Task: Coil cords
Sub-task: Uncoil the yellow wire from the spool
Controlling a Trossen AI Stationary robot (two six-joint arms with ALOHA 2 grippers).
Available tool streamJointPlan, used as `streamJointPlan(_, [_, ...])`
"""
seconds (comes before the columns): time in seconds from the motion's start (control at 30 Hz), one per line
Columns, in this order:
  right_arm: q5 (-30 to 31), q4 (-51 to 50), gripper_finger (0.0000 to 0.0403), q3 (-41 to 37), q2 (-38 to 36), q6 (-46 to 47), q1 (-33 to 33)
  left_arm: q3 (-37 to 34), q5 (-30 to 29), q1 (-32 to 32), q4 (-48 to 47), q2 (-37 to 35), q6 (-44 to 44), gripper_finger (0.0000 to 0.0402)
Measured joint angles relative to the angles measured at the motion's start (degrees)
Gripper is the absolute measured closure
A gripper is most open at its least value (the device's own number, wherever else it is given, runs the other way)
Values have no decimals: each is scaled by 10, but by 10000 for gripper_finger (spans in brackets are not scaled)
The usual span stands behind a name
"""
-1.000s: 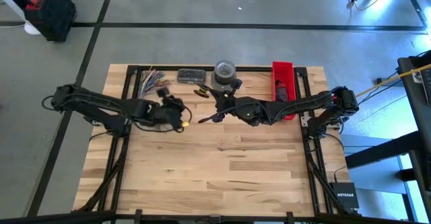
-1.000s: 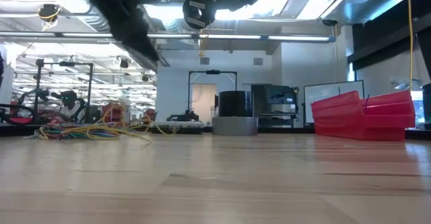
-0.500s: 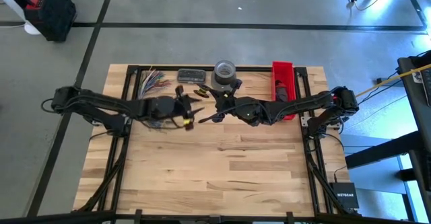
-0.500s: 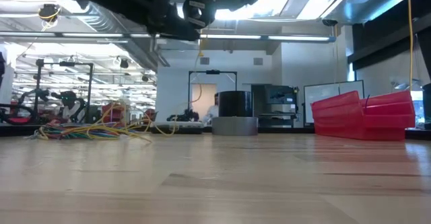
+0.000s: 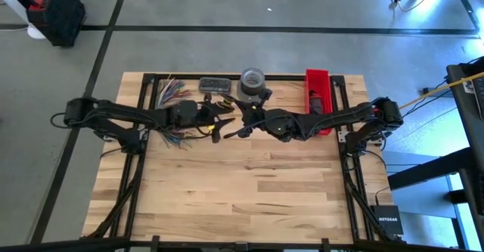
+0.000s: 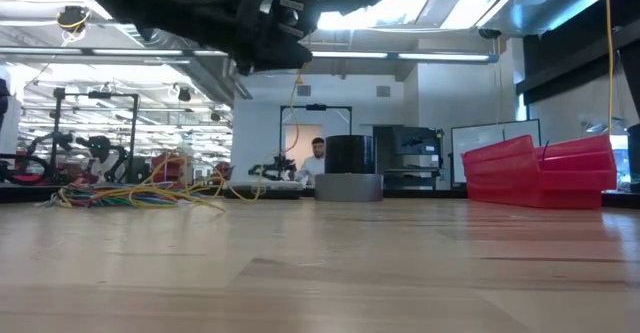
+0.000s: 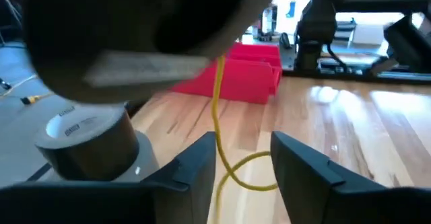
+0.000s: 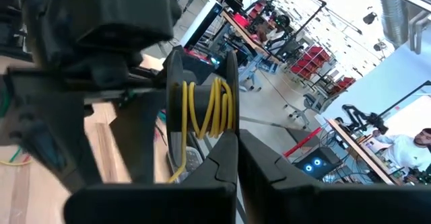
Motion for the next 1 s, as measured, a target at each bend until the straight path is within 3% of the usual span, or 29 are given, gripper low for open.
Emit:
streamJointPlan(0.33, [0,0,397,0,0,-1,0,0,11,6,9,18,33,393])
streamJointPlan(0.73, [-1,0,397,0,0,-1,0,27,45,-73,21,0,70,399])
streamJointPlan(0.83, [-2,-6,397,0,0,-1,0,29,-13,-107,9,-46,115,400])
streamJointPlan(1.0, [-2,-16,397,0,0,-1,0,30,-255,-157,-124,-166,181,400])
